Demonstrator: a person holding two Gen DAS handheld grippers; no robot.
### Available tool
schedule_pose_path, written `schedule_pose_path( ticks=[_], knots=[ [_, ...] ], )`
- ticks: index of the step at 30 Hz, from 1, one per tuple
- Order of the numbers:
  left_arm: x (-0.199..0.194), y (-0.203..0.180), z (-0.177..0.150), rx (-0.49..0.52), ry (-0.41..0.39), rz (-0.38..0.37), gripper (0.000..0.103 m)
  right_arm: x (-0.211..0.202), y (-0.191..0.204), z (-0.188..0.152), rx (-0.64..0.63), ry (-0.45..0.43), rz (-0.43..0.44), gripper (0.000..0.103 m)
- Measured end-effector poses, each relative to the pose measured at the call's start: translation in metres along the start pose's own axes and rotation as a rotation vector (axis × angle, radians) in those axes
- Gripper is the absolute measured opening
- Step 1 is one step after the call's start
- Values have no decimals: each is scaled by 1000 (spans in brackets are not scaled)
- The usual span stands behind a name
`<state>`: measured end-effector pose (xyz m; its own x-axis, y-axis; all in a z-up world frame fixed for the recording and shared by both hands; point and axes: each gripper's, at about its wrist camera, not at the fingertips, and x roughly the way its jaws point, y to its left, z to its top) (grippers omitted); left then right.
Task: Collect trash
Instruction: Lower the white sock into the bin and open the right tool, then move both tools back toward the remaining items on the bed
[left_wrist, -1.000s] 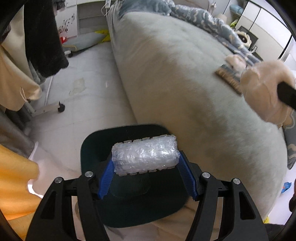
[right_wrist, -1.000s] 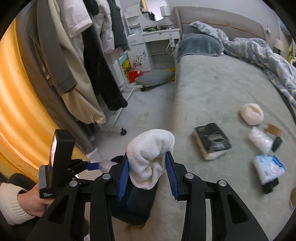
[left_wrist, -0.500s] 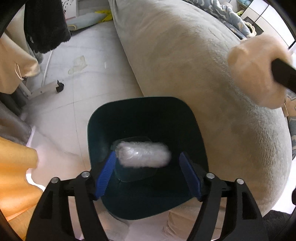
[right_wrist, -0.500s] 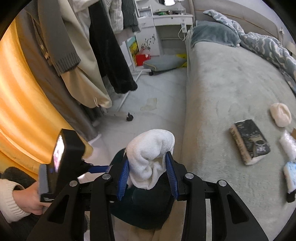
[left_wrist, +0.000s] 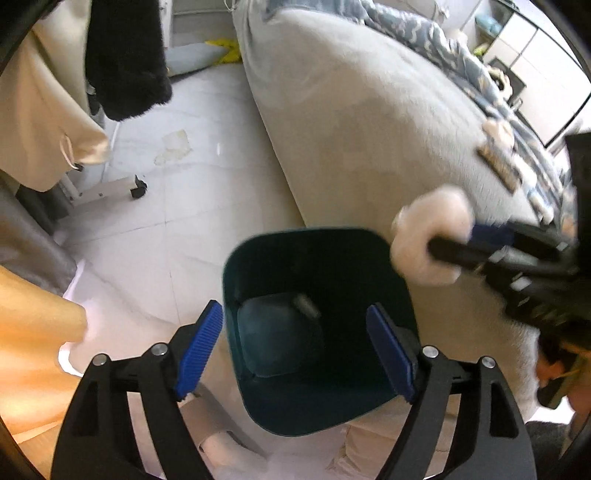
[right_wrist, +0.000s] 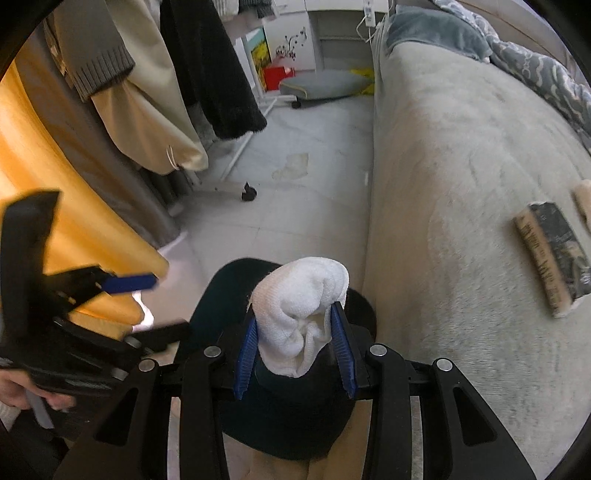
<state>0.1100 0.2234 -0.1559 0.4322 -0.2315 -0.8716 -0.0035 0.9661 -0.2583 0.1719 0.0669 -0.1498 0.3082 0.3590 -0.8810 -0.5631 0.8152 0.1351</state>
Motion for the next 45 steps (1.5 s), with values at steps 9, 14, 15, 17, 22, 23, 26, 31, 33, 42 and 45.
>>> schedule_pose_path(
  ticks=[9,14,15,17,22,23,26,31,33,42,45],
  knots=[
    [-41,19,15,-46,-137,21,70,24,9,-2,-14,64,6,39],
    [-63,27,22,-81,-212,7,64,44,18,-6,-29,117,5,39],
    [-67,26,23,-75,-223,7,64,48,20,-7,-31,129,6,39],
    [-78,23,25,-58,-253,9,64,59,25,-12,-42,160,7,39],
    [-101,23,31,-66,-305,-20,63,84,39,-26,-78,229,-15,41],
    [-105,24,33,-65,-319,-24,63,88,42,-30,-90,241,-20,41],
    [-118,21,37,-56,-350,-21,63,99,53,-39,-123,280,-22,44],
    [-130,21,44,-71,-377,-38,63,99,65,-49,-133,288,4,77],
    [-135,18,44,-66,-389,-50,63,92,68,-50,-127,271,12,81],
    [-161,-12,50,-28,-454,-83,73,45,69,-42,-134,148,27,85],
    [-166,-28,51,8,-480,-68,76,27,63,-38,-131,104,31,85]
  ],
)
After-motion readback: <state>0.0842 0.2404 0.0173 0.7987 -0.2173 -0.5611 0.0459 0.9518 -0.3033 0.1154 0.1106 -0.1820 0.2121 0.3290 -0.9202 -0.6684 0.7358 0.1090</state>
